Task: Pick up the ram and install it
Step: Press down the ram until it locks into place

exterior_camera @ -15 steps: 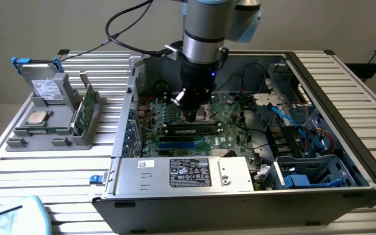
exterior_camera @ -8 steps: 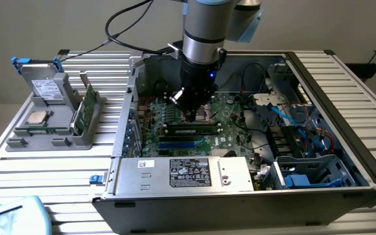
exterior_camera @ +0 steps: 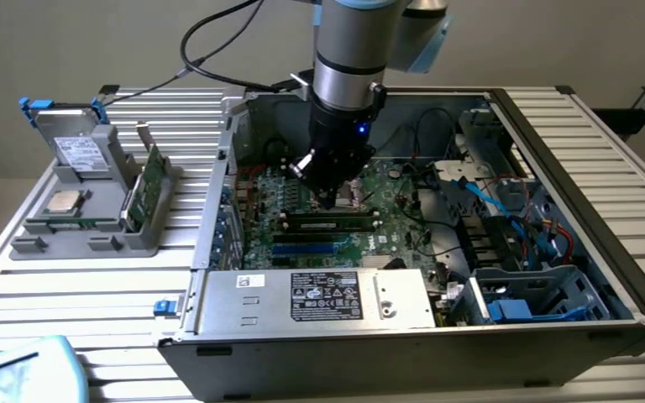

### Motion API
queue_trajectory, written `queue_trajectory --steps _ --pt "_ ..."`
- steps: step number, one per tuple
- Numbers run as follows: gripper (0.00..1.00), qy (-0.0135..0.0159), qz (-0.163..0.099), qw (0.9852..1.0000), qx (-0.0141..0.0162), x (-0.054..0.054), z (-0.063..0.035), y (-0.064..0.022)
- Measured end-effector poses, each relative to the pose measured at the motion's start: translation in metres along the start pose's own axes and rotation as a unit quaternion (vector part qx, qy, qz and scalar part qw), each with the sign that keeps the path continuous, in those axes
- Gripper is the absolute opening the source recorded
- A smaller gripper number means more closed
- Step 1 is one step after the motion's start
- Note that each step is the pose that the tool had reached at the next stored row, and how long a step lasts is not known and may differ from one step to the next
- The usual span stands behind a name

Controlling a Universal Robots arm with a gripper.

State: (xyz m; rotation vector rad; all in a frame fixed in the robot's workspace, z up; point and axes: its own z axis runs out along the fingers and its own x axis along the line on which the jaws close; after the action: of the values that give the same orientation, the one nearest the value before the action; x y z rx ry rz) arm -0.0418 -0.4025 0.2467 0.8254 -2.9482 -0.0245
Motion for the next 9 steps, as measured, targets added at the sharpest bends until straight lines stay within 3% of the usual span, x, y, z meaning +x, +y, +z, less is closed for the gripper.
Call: queue_trajectory --steps 4,9 --pt "0.11 0.0007 0.004 1.0 0.0033 0.0016 0.0 -0.0025" --pt "0.11 0.0005 0.027 0.9996 0.0041 0.0016 0.0 -0.0026"
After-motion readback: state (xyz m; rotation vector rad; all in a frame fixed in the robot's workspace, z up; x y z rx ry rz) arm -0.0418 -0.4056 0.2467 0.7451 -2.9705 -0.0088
